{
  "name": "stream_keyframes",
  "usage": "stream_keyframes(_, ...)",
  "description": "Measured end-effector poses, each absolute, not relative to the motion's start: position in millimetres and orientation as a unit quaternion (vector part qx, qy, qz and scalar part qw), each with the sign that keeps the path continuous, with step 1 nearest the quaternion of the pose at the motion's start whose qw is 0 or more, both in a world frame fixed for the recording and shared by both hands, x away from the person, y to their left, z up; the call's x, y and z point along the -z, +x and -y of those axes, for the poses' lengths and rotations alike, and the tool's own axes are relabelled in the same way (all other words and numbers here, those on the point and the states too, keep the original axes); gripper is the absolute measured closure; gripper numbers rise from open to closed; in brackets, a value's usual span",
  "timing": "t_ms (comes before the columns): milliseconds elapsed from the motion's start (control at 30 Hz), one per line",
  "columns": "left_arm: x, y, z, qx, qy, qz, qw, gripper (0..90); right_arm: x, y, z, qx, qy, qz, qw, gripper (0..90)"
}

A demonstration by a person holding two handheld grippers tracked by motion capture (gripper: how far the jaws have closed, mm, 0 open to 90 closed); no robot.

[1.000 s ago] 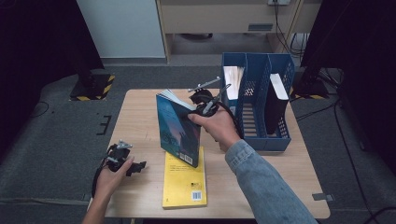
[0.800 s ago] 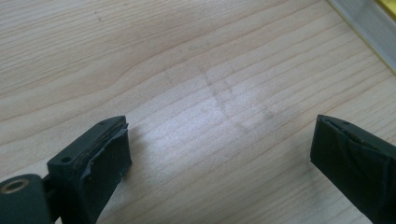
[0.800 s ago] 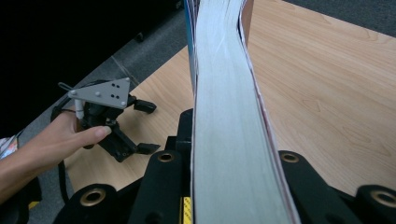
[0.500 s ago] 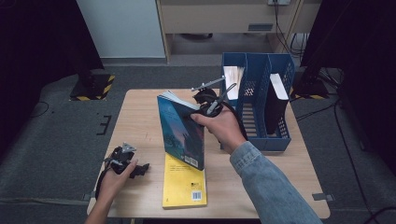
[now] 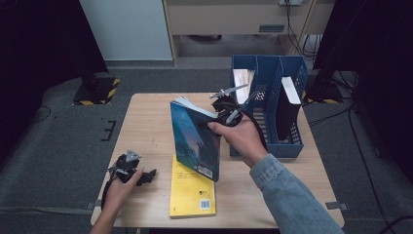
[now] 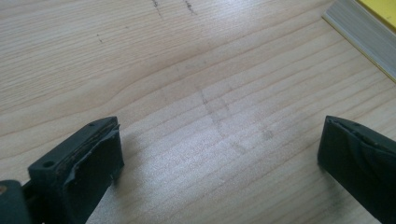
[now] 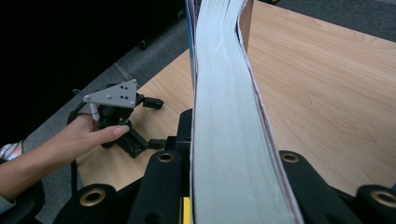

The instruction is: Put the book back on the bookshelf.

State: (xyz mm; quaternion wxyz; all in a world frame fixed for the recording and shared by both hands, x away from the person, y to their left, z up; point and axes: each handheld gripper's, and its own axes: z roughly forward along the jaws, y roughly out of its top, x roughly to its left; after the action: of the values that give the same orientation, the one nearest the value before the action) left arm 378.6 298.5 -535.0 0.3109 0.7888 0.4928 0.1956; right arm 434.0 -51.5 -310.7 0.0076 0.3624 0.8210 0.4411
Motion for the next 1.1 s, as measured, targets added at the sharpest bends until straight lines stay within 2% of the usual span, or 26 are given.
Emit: stream_keyframes(1100,536.8,377.5,-297.8,-0.202,0.785,-0.493,0.317,0.0,315.6,388.9,152.6,-0.461,0.388,-0.798,0.006,73.1)
